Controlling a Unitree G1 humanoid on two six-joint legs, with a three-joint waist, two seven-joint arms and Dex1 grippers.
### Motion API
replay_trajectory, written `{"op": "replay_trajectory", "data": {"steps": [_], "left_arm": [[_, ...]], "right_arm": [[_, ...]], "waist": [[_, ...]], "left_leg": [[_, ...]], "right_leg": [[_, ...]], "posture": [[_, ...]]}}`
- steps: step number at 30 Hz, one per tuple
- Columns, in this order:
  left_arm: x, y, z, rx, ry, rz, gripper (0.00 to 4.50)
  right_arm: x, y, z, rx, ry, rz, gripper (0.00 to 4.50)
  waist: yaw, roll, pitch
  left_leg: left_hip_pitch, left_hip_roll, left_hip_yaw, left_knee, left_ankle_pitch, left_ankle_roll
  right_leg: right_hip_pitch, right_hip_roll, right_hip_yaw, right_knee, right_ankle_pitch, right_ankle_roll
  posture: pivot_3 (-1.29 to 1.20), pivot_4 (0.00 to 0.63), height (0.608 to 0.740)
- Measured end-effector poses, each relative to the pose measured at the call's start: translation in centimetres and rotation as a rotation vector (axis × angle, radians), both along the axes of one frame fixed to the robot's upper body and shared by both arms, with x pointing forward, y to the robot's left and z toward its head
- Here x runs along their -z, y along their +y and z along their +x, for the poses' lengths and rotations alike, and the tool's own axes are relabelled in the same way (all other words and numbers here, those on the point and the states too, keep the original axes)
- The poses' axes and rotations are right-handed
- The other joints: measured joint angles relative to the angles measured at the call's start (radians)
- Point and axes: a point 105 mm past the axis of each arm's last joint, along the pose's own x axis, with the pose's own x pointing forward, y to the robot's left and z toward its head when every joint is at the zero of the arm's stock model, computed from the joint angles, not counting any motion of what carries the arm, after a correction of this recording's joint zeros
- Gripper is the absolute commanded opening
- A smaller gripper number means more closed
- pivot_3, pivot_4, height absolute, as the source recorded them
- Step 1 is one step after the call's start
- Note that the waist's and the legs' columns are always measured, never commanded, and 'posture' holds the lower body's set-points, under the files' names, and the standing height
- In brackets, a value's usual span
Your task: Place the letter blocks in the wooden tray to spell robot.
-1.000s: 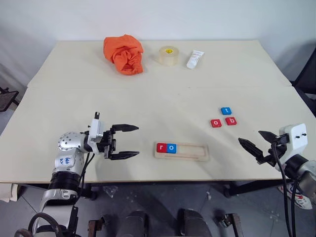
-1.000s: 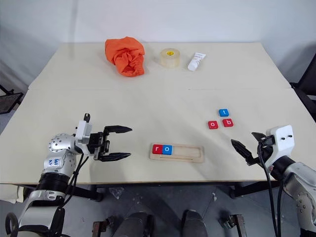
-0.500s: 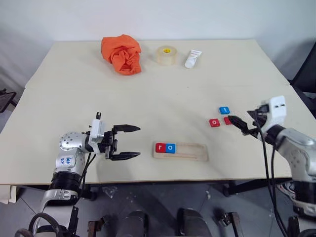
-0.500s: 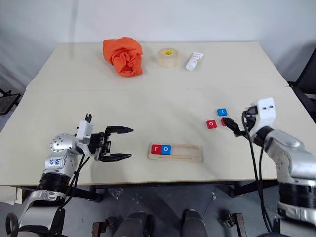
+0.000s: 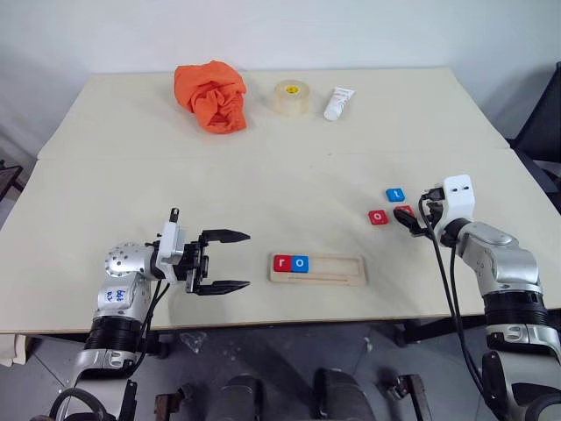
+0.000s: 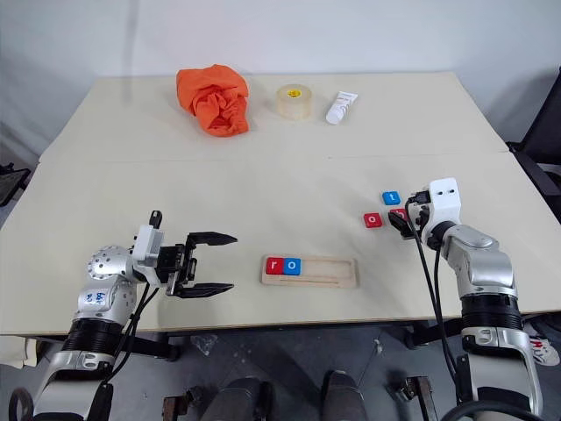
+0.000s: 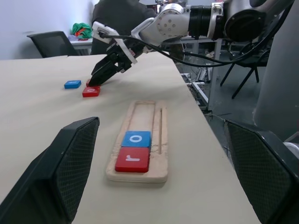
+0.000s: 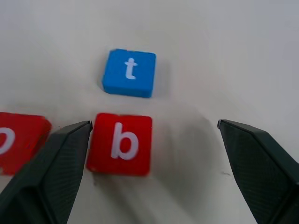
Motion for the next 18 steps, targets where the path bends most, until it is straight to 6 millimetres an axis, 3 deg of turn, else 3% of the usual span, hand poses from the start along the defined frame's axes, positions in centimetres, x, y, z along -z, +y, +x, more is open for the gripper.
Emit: {"op": "replay_trajectory", "data": {"steps": [2, 5, 12, 18], "left_arm": [[0.0, 0.1, 0.0, -0.009, -0.001, -0.004, 4.47], [0.0, 0.1, 0.0, -0.013, 0.0, -0.005, 4.5], [-0.1, 0.1, 0.1, -0.016, -0.002, -0.008, 4.5], [0.2, 0.2, 0.0, -0.002, 0.008, 0.0, 4.5]], "right_arm": [[0.3, 0.1, -0.3, -0.004, 0.005, 0.001, 4.5], [0.5, 0.4, -0.3, -0.008, 0.011, 0.012, 3.92], [0.5, 1.0, -0.2, -0.02, 0.006, 0.022, 1.55], [0.2, 1.0, -1.6, 0.031, -0.015, 0.027, 1.46]], "waist": [[0.0, 0.0, 0.0], [0.0, 0.0, 0.0], [0.002, 0.0, 0.0], [0.003, 0.0, 0.0]], "left_leg": [[0.0, 0.0, 0.0, 0.0, 0.0, 0.0], [0.0, 0.0, 0.0, 0.0, 0.0, 0.0], [0.0, 0.0, 0.0, 0.0, 0.0, 0.0], [0.0, 0.0, -0.002, 0.0, 0.0, -0.001]], "right_leg": [[0.0, 0.0, 0.0, 0.0, 0.0, 0.0], [0.0, 0.0, 0.0, 0.0, 0.0, 0.0], [0.0, -0.001, 0.0, 0.0, 0.0, 0.0], [0.0, 0.0, 0.0, 0.0, 0.0, 0.0]], "posture": [[0.0, 0.15, 0.74], [0.0, 0.15, 0.74], [0.0, 0.15, 0.74], [0.0, 0.15, 0.74]]}}
